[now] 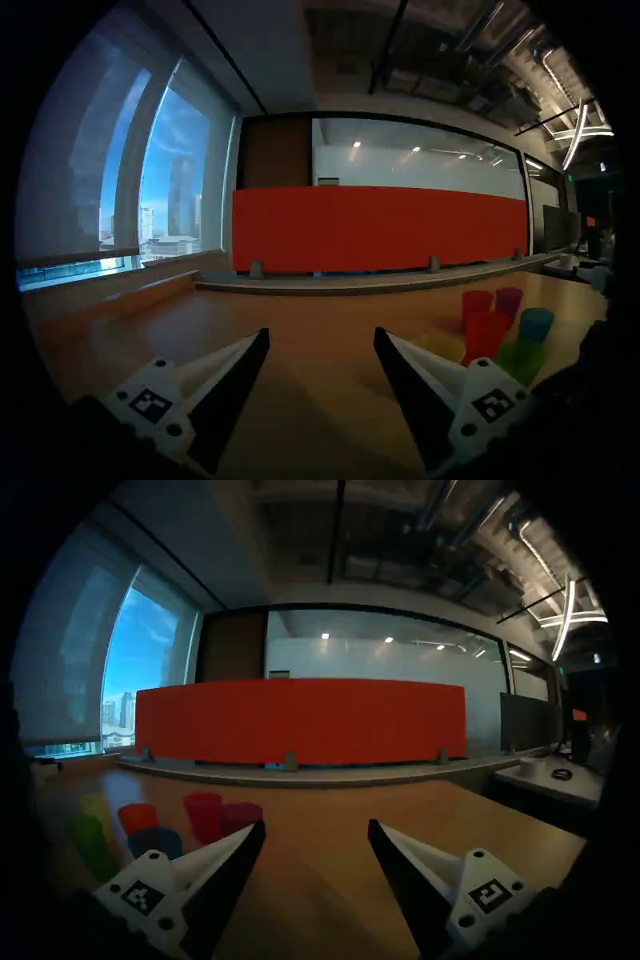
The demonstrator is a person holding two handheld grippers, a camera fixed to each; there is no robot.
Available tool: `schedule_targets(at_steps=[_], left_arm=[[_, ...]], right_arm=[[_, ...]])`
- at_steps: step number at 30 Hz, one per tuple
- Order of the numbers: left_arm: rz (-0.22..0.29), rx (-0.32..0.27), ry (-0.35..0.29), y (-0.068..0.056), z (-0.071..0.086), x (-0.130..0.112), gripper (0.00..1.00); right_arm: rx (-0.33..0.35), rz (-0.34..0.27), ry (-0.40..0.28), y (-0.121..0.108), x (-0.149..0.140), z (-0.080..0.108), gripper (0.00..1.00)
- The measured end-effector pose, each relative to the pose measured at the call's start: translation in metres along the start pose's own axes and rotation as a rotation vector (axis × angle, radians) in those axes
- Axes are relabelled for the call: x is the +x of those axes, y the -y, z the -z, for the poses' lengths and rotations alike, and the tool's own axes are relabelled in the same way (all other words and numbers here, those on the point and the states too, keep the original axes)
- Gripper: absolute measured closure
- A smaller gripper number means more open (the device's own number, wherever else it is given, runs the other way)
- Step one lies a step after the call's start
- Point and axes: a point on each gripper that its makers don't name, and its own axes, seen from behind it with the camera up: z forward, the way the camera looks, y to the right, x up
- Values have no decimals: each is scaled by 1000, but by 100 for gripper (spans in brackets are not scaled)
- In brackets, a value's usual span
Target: Pour water
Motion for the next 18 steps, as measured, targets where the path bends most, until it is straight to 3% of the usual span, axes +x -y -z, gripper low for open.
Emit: schedule_targets(at_steps=[18], left_arm=[[0, 0, 0, 1, 0, 0, 3]], right_arm=[[-2, 0, 3, 0, 0, -2, 1]])
